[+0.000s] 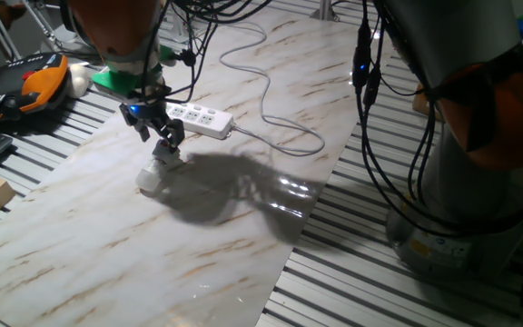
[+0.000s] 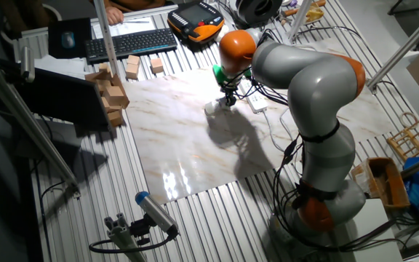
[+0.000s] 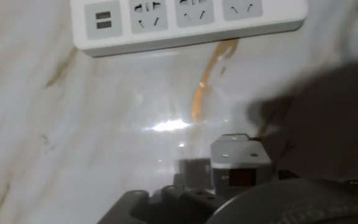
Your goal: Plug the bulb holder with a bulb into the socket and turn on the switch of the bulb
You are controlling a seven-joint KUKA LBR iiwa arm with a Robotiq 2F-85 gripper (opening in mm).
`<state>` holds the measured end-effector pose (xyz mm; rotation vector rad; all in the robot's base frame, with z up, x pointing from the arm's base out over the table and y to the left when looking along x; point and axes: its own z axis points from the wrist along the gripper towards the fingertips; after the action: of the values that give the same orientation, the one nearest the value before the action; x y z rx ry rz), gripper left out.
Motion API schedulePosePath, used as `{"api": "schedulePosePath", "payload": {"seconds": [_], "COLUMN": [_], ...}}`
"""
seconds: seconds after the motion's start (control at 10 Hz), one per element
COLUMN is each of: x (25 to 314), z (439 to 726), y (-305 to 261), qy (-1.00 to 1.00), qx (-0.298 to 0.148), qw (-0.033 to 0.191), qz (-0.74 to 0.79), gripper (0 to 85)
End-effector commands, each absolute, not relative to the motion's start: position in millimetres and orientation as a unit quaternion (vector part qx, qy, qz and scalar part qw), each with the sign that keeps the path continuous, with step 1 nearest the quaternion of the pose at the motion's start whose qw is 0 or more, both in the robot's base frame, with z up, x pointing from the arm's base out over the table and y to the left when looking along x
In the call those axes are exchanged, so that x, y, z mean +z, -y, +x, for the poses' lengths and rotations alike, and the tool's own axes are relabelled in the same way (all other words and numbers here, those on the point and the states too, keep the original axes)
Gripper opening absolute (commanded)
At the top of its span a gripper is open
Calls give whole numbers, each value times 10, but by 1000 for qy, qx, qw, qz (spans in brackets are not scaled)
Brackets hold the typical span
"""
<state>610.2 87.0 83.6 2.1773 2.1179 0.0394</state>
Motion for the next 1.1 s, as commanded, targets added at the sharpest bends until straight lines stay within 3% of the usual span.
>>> {"api": "schedulePosePath", "payload": {"seconds": [0.0,0.5,0.8,0.9,1.0], "x": [820,641,663,676,683], "z": [6089,5977,5983,5988,5990], "y": [-861,-871,-888,-907,-917], "qy": [-696,-704,-703,-700,-698], "qx": [15,27,10,6,3], "qw": [54,64,93,99,103], "qz": [716,707,705,707,709], "gripper": [680,680,680,510,510]}}
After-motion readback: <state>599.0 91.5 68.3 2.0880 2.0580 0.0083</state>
